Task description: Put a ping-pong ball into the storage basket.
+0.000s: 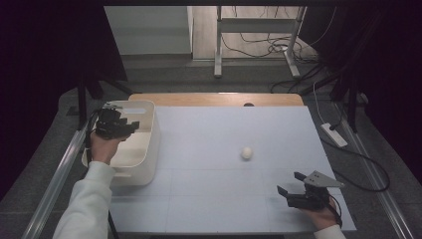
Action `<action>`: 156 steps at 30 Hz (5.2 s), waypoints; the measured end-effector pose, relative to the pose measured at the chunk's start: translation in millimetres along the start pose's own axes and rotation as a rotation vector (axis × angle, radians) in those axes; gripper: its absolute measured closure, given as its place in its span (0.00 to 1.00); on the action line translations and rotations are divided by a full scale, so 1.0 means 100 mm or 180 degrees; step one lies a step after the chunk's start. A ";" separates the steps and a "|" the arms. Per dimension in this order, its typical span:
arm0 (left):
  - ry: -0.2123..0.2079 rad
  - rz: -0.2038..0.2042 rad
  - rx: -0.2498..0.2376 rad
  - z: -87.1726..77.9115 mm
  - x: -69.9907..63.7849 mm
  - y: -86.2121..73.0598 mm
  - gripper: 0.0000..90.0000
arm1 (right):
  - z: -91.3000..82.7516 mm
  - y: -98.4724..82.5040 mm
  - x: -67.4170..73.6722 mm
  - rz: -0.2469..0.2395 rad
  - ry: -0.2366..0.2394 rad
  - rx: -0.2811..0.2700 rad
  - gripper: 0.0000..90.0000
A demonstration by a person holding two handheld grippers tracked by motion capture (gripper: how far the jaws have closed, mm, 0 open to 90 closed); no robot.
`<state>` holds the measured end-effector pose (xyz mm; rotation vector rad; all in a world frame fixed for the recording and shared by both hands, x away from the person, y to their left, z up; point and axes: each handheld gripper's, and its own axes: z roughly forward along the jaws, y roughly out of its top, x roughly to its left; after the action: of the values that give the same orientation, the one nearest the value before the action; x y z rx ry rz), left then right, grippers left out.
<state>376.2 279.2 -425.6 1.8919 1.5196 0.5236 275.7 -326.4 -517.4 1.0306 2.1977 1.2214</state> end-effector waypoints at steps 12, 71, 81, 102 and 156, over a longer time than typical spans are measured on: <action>-0.0189 -0.0010 -0.0405 -0.15 -0.09 0.02 0.23 | 0.00 0.00 0.00 0.0001 0.0000 0.0005 0.17; -0.1353 0.0397 -0.1109 -0.54 -0.82 -0.03 0.14 | 0.01 0.01 -0.01 0.0033 -0.0024 0.0006 0.17; -0.1533 0.0490 -0.1113 -0.52 -1.01 -0.07 0.14 | 0.03 0.01 -0.02 0.0016 -0.0034 0.0003 0.17; -0.1786 0.0700 -0.0937 -0.27 -1.44 -0.06 0.14 | 0.03 0.01 -0.02 0.0022 -0.0032 0.0000 0.17; -0.1841 0.0923 -0.0363 0.51 -2.09 -0.09 0.14 | 0.03 0.01 -0.02 0.0026 -0.0025 -0.0025 0.17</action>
<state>351.6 67.2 -449.5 1.9581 0.8344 0.1526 279.6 -326.4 -517.9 1.0407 2.1832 1.2265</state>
